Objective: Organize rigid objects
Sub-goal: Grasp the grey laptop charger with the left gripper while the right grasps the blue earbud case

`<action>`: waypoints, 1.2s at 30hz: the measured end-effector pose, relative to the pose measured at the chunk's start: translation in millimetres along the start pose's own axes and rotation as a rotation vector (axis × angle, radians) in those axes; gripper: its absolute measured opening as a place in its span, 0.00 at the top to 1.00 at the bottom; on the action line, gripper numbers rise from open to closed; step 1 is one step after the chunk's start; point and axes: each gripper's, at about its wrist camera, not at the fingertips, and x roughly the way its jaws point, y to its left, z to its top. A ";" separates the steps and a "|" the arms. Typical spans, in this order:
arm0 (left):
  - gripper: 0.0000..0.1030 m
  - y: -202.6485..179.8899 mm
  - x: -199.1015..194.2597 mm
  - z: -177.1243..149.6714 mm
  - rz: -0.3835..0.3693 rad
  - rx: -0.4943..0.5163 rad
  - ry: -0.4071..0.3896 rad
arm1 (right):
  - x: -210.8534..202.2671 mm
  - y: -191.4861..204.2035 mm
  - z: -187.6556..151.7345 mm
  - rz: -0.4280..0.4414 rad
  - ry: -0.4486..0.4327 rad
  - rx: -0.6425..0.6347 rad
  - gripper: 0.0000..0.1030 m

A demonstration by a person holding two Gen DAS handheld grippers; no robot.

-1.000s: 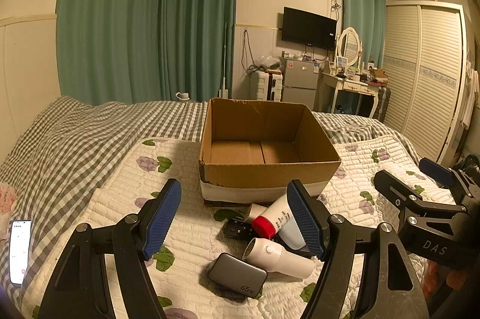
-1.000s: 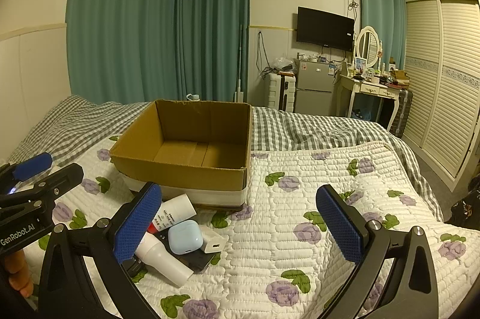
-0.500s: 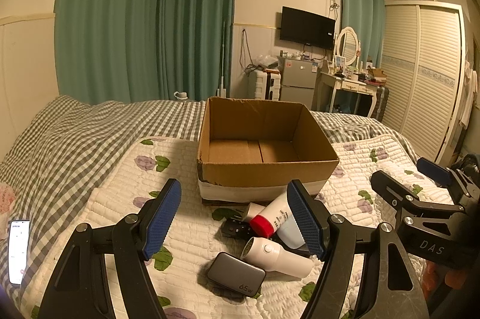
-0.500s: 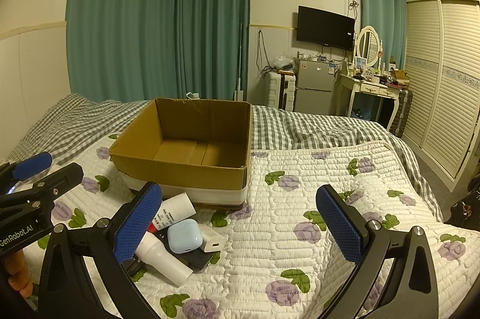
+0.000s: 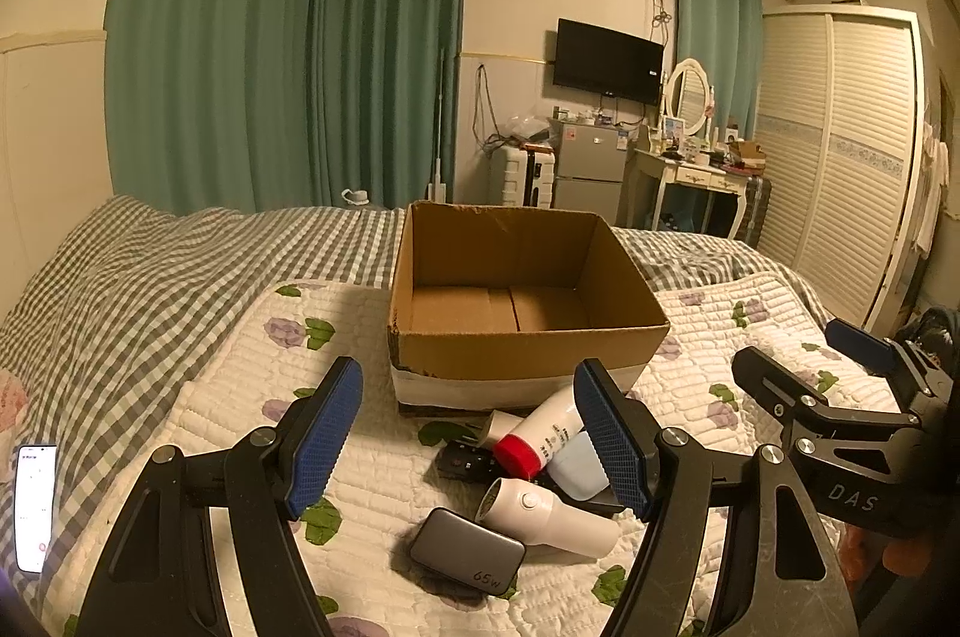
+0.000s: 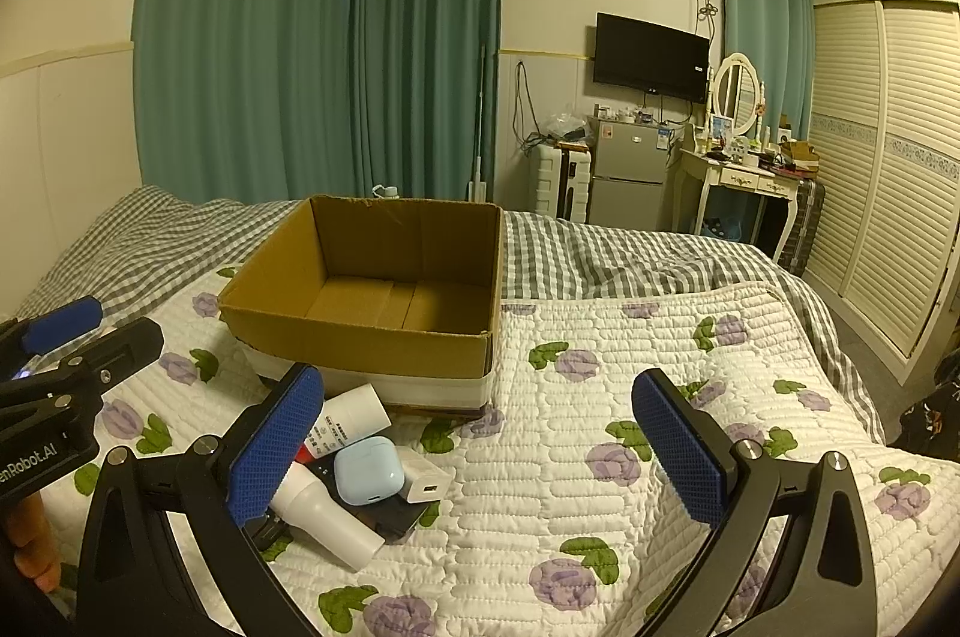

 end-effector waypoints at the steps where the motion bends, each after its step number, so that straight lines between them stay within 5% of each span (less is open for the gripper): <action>1: 0.26 0.1 0.2 0.2 -0.002 -0.002 0.001 | -0.2 0.0 -0.1 0.000 0.000 0.000 0.00; 15: 0.26 6.0 -6.4 -5.4 0.031 -0.015 -0.034 | -0.3 -2.3 3.8 0.049 0.019 -0.043 0.00; 26: 0.26 0.0 37.5 -43.4 0.112 0.027 0.236 | 62.7 12.7 -23.1 0.202 0.242 -0.200 0.00; 33: 0.26 5.2 53.9 -55.2 0.152 0.017 0.318 | 106.8 39.0 -43.8 0.290 0.344 -0.285 0.24; 36: 0.26 6.3 56.7 -57.2 0.161 0.017 0.338 | 117.8 44.5 -51.1 0.323 0.373 -0.288 0.24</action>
